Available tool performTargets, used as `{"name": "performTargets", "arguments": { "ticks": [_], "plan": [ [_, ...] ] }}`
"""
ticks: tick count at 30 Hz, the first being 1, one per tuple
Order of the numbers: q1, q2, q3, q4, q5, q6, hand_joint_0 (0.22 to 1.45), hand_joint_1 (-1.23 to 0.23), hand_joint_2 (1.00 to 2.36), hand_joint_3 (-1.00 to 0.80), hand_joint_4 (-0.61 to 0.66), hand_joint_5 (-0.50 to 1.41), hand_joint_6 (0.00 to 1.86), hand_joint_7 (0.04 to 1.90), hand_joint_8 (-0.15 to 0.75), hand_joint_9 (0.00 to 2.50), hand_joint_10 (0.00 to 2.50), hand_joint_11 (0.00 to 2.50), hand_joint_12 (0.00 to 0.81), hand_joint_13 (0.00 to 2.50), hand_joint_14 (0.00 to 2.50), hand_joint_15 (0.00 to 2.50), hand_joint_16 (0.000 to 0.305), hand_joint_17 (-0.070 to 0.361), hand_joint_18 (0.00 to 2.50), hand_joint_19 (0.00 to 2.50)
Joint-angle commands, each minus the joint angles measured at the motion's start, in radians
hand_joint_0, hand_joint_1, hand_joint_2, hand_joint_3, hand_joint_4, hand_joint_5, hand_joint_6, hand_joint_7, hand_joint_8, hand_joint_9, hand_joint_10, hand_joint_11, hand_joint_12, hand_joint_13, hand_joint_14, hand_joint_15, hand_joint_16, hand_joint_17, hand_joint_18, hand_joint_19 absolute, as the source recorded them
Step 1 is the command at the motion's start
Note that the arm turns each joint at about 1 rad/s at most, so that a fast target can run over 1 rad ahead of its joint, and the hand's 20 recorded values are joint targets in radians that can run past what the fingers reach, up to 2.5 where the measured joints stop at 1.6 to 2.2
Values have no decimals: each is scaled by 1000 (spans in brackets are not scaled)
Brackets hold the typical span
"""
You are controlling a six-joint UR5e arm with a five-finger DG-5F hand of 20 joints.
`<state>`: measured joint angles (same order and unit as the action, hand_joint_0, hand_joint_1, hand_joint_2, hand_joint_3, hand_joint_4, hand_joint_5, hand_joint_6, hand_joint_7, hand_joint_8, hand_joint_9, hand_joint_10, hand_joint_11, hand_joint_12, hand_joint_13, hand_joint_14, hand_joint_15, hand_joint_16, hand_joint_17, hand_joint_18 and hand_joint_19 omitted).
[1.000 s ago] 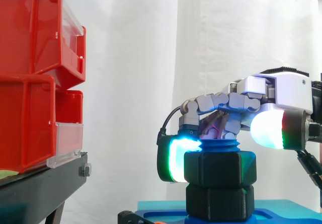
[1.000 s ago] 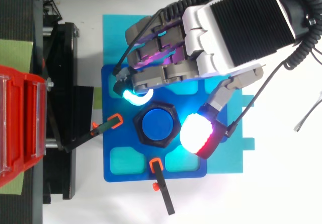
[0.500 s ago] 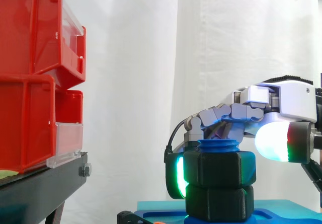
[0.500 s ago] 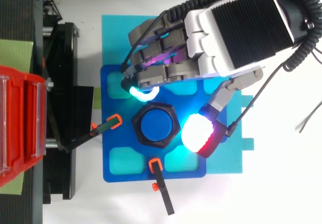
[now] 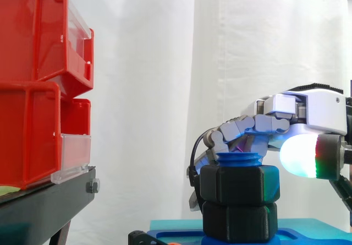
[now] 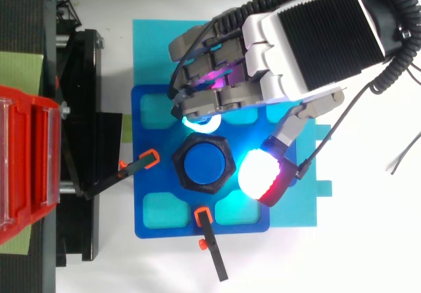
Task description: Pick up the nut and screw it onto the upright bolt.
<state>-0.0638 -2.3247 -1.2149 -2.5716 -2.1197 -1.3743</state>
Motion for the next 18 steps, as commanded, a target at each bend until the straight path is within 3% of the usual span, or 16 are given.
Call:
{"name": "performTargets", "arguments": {
  "ticks": [1, 5, 18],
  "plan": [
    [-1, -1, 0, 1, 0, 0, 502, -184, 1000, -500, 147, 87, 500, 1488, 234, 1376, 0, 0, 193, 913, 0, 9, 29, 65, 650, 212],
    [-2, 1, 0, 1, 0, 0, 502, -184, 1000, -500, 138, 81, 500, 1487, 244, 1383, 0, 9, 193, 920, 0, 15, 29, 65, 659, 215],
    [-13, 1, 11, 13, -13, 1, 492, -143, 1000, -500, 271, -17, 505, 1074, 246, 1220, 0, 2, 221, 842, 0, 20, 33, 75, 589, 212]
  ]
}}
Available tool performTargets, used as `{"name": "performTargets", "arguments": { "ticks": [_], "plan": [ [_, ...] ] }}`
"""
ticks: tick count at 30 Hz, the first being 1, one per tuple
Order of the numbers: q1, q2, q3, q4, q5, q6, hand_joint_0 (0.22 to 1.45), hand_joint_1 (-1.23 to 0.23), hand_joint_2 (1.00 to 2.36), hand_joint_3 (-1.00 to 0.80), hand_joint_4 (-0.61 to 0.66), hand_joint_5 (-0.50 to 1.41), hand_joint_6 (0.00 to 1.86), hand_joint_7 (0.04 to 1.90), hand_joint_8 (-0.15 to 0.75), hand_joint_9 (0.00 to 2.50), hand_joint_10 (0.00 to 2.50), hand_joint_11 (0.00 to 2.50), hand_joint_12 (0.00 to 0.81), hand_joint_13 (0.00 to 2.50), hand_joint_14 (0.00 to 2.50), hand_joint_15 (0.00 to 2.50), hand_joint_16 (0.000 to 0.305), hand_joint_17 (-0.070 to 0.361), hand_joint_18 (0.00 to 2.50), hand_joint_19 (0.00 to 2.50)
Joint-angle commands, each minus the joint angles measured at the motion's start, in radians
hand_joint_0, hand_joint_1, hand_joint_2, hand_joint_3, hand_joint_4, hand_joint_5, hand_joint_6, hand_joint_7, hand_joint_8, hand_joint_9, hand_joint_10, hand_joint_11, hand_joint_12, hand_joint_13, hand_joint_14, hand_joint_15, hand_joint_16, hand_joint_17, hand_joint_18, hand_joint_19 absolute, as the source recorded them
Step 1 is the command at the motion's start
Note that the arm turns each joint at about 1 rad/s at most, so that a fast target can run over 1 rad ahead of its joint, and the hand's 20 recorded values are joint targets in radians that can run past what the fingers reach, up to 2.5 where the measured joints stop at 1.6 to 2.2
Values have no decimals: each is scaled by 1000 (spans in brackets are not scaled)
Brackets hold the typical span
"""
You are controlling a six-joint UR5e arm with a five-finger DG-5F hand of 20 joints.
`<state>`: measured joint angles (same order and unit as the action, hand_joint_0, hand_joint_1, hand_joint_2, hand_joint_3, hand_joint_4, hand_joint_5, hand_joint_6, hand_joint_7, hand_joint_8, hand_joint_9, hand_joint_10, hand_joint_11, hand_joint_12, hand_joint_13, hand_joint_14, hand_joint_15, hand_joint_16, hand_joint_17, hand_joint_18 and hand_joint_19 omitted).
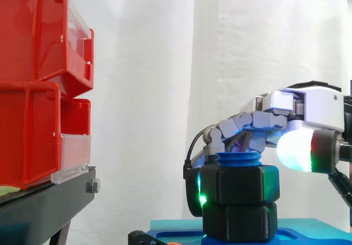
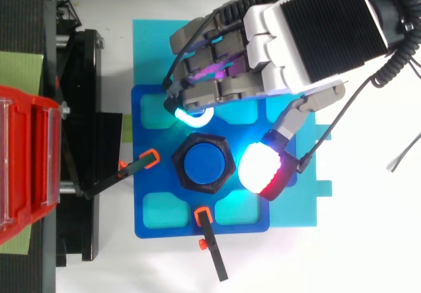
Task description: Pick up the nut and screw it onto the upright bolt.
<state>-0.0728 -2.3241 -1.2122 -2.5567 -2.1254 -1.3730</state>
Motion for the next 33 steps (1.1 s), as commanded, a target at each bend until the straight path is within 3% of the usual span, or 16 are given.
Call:
{"name": "performTargets", "arguments": {
  "ticks": [1, 6, 8, 21, 24, 27, 30, 32, 33],
  "plan": [
    [-5, 0, 11, -2, -10, 0, 491, -142, 1000, -500, 276, -24, 505, 1034, 246, 1215, 0, 11, 224, 830, 0, 17, 34, 76, 573, 210],
    [-15, 2, 45, -57, -44, -6, 489, -141, 1000, -500, 295, -37, 504, 994, 248, 1184, 0, 0, 231, 802, 0, 12, 35, 78, 559, 202],
    [-21, 2, 63, -109, -54, -28, 488, -141, 1000, -500, 289, -42, 504, 988, 243, 1152, 0, 0, 233, 792, 0, 8, 35, 79, 551, 197],
    [-44, 94, 68, -399, -48, -227, 507, -215, 1000, -500, 278, -87, 504, 899, 252, 925, 0, 0, 282, 603, 0, 0, 36, 80, 386, 113],
    [-48, 132, 65, -507, -18, -284, 509, -227, 1000, -500, 276, -93, 504, 889, 253, 908, 0, 0, 286, 586, 0, 0, 35, 80, 370, 108],
    [-53, 158, 63, -571, 16, -314, 510, -237, 1000, -500, 275, -96, 504, 888, 255, 893, 0, 0, 288, 581, 0, 0, 35, 80, 367, 103],
    [-56, 177, 59, -617, 24, -333, 511, -242, 1000, -500, 278, -98, 503, 885, 254, 879, 0, 0, 291, 570, 0, 0, 35, 79, 360, 109],
    [-58, 196, 45, -639, 28, -342, 512, -248, 1000, -500, 276, -99, 503, 885, 254, 864, 0, 0, 295, 558, 0, 0, 35, 80, 354, 99],
    [-56, 236, 2, -649, 42, -351, 513, -252, 1000, -500, 272, -100, 503, 884, 254, 857, 0, 0, 297, 549, 0, 0, 35, 80, 343, 93]
  ]
}}
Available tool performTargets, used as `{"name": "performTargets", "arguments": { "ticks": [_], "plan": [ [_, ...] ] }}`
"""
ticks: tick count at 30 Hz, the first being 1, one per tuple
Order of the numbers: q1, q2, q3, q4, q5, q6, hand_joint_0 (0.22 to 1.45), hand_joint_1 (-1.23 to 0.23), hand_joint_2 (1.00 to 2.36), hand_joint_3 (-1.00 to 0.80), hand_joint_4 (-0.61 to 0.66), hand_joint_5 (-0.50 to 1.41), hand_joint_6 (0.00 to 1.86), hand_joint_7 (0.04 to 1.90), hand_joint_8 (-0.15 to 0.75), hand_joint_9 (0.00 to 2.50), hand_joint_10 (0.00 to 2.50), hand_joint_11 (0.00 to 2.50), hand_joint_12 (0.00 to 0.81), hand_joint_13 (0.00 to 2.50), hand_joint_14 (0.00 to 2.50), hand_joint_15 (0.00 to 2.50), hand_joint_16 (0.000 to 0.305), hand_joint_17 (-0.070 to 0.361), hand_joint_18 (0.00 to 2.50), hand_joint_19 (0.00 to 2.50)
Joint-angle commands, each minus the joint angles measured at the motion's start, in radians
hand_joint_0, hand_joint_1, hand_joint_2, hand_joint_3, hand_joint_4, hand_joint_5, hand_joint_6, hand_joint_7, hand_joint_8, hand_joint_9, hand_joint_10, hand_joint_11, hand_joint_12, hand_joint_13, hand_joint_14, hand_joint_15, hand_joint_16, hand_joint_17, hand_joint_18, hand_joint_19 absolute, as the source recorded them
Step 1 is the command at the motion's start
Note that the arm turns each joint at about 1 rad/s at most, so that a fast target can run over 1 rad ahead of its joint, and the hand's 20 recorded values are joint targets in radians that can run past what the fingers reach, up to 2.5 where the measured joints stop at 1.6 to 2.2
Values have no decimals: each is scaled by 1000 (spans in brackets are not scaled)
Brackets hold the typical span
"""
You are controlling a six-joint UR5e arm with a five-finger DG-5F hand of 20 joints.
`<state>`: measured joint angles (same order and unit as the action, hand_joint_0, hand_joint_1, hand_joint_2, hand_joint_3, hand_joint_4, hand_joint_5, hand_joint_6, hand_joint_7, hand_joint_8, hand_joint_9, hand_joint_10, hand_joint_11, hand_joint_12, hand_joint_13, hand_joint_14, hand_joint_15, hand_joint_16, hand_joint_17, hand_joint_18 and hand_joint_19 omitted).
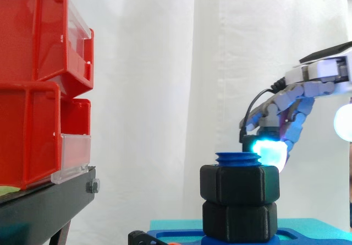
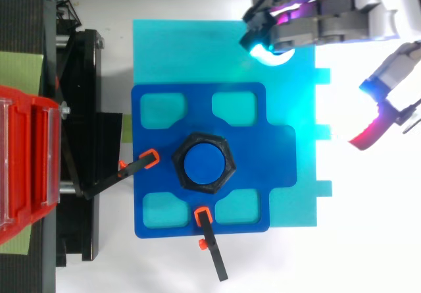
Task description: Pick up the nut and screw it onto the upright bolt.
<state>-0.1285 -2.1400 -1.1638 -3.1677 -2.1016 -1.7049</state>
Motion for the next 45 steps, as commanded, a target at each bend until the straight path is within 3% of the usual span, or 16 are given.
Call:
{"name": "performTargets", "arguments": {
  "ticks": [1, 2, 3, 4, 6, 8, 9, 10, 12, 18, 25, 27, 29, 33, 38, 45],
  "plan": [
    [1, 75, -77, -34, 29, -21, 513, -256, 1000, -500, 268, -102, 504, 880, 258, 850, 0, 0, 297, 539, 0, 0, 35, 80, 326, 84],
    [1, 75, -77, -34, 29, -21, 513, -257, 1000, -500, 273, -104, 504, 881, 257, 839, 0, 0, 299, 535, 0, 0, 35, 80, 325, 84],
    [6, 137, -174, 15, 69, -18, 513, -260, 1000, -500, 265, -111, 504, 853, 253, 808, 0, 0, 304, 509, 0, 0, 36, 81, 284, 70],
    [7, 157, -198, 35, 80, -18, 513, -263, 1000, -500, 253, -117, 503, 826, 252, 780, 0, 0, 309, 474, 0, 0, 36, 81, 243, 47],
    [12, 226, -303, 104, 117, -13, 512, -265, 1000, -500, 244, -128, 503, 799, 247, 732, 0, 0, 313, 424, 0, 0, 36, 81, 202, 28],
    [16, 258, -355, 144, 140, -9, 511, -269, 1000, -500, 226, -146, 502, 757, 240, 640, 0, 0, 318, 361, 0, 0, 37, 84, 110, 0],
    [24, 319, -452, 213, 207, 7, 511, -270, 1000, -500, 218, -153, 502, 745, 241, 614, 0, 0, 324, 338, 0, 0, 38, 85, 83, 0],
    [24, 319, -452, 213, 207, 7, 509, -285, 1000, -500, 208, -162, 502, 727, 239, 560, 0, 0, 334, 306, 0, 0, 39, 87, 61, 0],
    [32, 339, -502, 236, 247, 21, 507, -298, 1000, -500, 193, -174, 502, 713, 237, 517, 0, 0, 338, 271, 0, 0, 39, 87, 7, 0],
    [39, 339, -519, 213, 262, 51, 504, -316, 1000, -500, 183, -190, 502, 687, 236, 436, 0, 0, 349, 209, 0, 0, 41, 92, 0, 0],
    [46, 338, -519, 212, 275, 182, 505, -324, 1000, -500, 142, -217, 501, 636, 213, 269, 0, 0, 353, 62, 0, 0, 43, 97, 0, 0],
    [50, 338, -519, 210, 322, 360, 505, -324, 1000, -500, 134, -222, 501, 628, 214, 242, 0, 0, 356, 42, 0, 0, 43, 97, 0, 0],
    [50, 338, -519, 206, 336, 419, 504, -305, 1000, -500, 124, -230, 501, 630, 205, 171, 0, 0, 358, 0, 0, 0, 43, 97, 0, 0],
    [50, 338, -519, 183, 379, 642, 503, -306, 1000, -500, 120, -233, 501, 631, 202, 156, 0, 0, 358, 0, 0, 0, 43, 97, 0, 0],
    [50, 338, -519, 175, 411, 772, 502, -315, 1000, -500, 121, -232, 501, 631, 203, 162, 0, 0, 357, 0, 0, 0, 44, 98, 0, 0],
    [50, 338, -517, 215, 416, 777, 504, -343, 1000, -500, 134, -227, 501, 613, 210, 202, 0, 0, 354, 26, 0, 0, 43, 97, 0, 0]
  ]
}}
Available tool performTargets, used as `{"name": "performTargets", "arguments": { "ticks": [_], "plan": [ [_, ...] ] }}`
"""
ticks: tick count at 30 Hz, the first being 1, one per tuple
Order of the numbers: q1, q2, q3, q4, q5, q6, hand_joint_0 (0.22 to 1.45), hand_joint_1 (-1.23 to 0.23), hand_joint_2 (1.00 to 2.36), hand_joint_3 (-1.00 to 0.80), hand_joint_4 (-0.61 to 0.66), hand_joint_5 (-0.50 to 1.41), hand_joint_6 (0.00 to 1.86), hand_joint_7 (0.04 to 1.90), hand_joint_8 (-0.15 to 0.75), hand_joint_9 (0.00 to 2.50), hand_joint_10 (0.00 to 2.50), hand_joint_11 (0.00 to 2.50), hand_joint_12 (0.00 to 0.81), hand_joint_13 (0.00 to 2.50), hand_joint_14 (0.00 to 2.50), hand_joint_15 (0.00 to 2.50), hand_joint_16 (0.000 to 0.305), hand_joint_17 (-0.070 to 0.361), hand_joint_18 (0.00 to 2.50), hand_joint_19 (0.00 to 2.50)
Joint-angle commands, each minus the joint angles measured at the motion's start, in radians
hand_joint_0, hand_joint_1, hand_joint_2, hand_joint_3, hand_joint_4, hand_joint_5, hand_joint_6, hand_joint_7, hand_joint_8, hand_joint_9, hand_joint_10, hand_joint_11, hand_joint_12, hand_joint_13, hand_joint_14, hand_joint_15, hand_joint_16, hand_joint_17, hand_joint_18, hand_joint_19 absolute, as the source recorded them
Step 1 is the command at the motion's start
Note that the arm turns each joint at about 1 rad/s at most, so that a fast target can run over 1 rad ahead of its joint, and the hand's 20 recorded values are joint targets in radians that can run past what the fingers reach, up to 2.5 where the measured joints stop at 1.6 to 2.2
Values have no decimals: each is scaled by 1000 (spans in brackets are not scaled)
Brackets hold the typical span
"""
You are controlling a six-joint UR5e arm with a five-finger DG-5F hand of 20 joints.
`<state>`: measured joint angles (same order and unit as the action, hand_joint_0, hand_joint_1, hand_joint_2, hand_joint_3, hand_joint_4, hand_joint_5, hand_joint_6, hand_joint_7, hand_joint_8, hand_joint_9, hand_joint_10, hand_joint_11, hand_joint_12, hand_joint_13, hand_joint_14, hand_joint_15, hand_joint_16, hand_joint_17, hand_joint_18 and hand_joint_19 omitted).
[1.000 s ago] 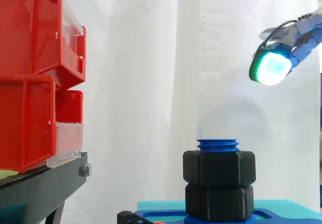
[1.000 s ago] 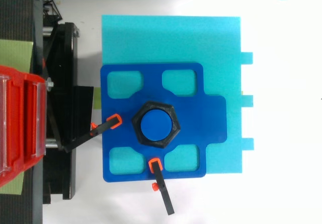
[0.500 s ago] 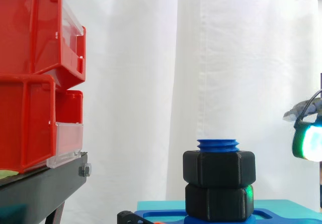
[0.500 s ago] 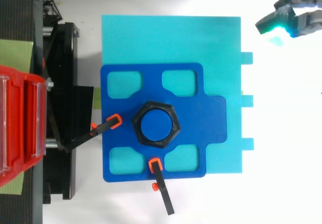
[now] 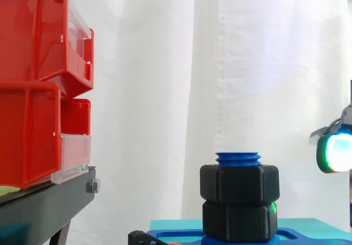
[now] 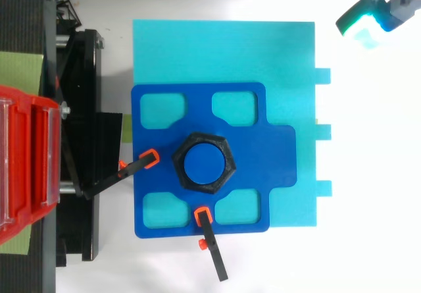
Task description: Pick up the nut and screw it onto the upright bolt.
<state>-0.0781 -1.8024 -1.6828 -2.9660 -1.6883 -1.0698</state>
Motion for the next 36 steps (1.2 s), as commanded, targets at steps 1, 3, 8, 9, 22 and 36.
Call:
{"name": "performTargets", "arguments": {
  "ticks": [1, 3, 8, 9, 22, 36],
  "plan": [
    [0, 0, 0, 15, 2, 142, 504, -345, 1000, -500, 133, -227, 501, 615, 210, 203, 0, 0, 353, 30, 0, 0, 43, 97, 0, 0],
    [0, 0, 2, 16, 2, 140, 504, -346, 1000, -500, 133, -226, 501, 611, 212, 210, 0, 0, 355, 31, 0, 0, 43, 97, 0, 0],
    [0, 0, 0, 16, 2, 140, 505, -352, 1000, -500, 134, -224, 501, 613, 212, 216, 0, 0, 356, 41, 0, 0, 43, 97, 0, 0],
    [0, 0, 2, 18, 2, 140, 503, -348, 1000, -500, 122, -226, 501, 610, 212, 216, 0, 0, 357, 42, 0, 0, 43, 98, 0, 0],
    [0, 0, 0, 18, 2, 140, 491, -317, 1000, -500, 91, -232, 501, 651, 213, 226, 0, 0, 357, 82, 0, 0, 45, 101, 0, 0],
    [0, 0, 0, 18, 2, 140, 487, -317, 1000, -500, 136, -242, 502, 687, 205, 95, 0, 0, 367, 0, 0, 0, 46, 103, 0, 0]
  ]
}}
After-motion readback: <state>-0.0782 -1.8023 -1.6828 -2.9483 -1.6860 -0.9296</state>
